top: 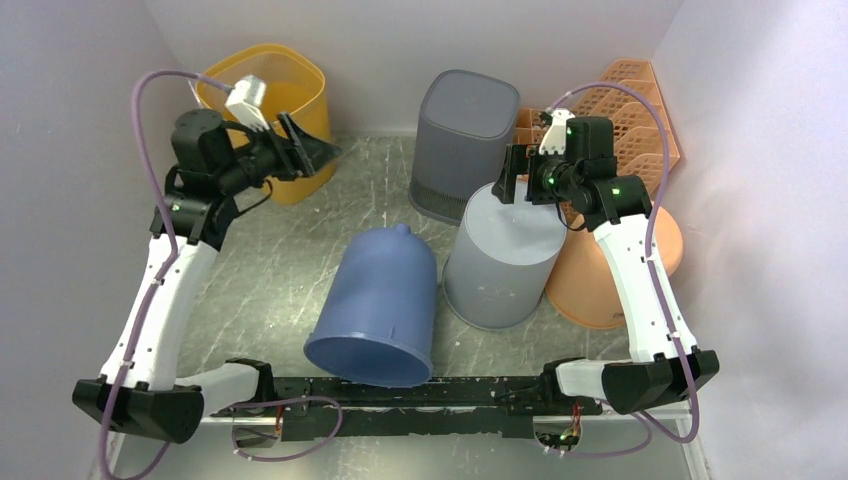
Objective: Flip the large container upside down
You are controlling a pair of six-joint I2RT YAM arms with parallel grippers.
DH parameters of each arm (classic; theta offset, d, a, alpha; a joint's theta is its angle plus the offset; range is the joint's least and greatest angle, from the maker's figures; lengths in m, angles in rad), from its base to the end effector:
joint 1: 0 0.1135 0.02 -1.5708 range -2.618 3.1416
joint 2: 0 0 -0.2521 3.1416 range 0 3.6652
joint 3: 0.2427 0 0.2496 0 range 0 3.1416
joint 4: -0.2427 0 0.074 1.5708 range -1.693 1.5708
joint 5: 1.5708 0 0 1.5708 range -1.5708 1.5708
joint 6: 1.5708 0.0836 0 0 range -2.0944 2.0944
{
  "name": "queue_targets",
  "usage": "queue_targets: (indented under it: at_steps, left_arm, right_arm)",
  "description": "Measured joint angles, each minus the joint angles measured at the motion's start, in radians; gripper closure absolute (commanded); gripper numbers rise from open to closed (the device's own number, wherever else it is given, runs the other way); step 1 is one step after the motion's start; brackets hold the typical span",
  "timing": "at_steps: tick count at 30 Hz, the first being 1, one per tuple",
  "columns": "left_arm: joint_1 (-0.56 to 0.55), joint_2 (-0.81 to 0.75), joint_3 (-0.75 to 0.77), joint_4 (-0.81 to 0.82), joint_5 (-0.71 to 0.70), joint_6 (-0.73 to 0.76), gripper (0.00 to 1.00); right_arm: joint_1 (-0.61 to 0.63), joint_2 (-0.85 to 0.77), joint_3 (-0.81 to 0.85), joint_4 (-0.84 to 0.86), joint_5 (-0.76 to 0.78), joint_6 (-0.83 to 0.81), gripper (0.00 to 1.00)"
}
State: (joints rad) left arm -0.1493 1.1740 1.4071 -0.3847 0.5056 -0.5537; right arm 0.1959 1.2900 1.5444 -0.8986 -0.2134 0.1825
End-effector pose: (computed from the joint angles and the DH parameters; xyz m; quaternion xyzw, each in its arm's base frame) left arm 0.2807 -0.0832 0.4381 0.0121 0.7523 -0.3953 0.5269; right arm 0.2850 0.0746 0.3812 -0.0535 0.8892 0.1771 0.4185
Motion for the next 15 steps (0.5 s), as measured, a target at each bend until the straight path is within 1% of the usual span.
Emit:
queue_targets:
  at_steps: [2,4,6,11,15]
  left_arm:
    - [-0.074,-0.013,-0.009,-0.019,-0.022,0.005,0.18]
    - [-0.148,-0.024,-0.031,-0.035,-0.057,0.006,0.19]
    - [-0.192,-0.027,-0.056,-0.046,-0.084,0.007,0.2]
    - [-0.246,-0.026,-0.156,-0.051,-0.153,0.003,0.2]
    - [-0.263,-0.022,-0.212,-0.051,-0.188,0.0,0.21]
  right_arm:
    - [0.0,0.0,0.003,-0.001,0.0,0.0,0.0]
    - [0.001,0.002,0.012,0.0,0.0,0.0,0.0]
    - [0.007,0.003,0.027,-0.001,0.0,0.0,0.0]
    - [0.079,0.012,0.106,-0.004,0.021,0.008,0.0]
    - [0.216,0.036,0.206,-0.024,0.077,0.022,0.0]
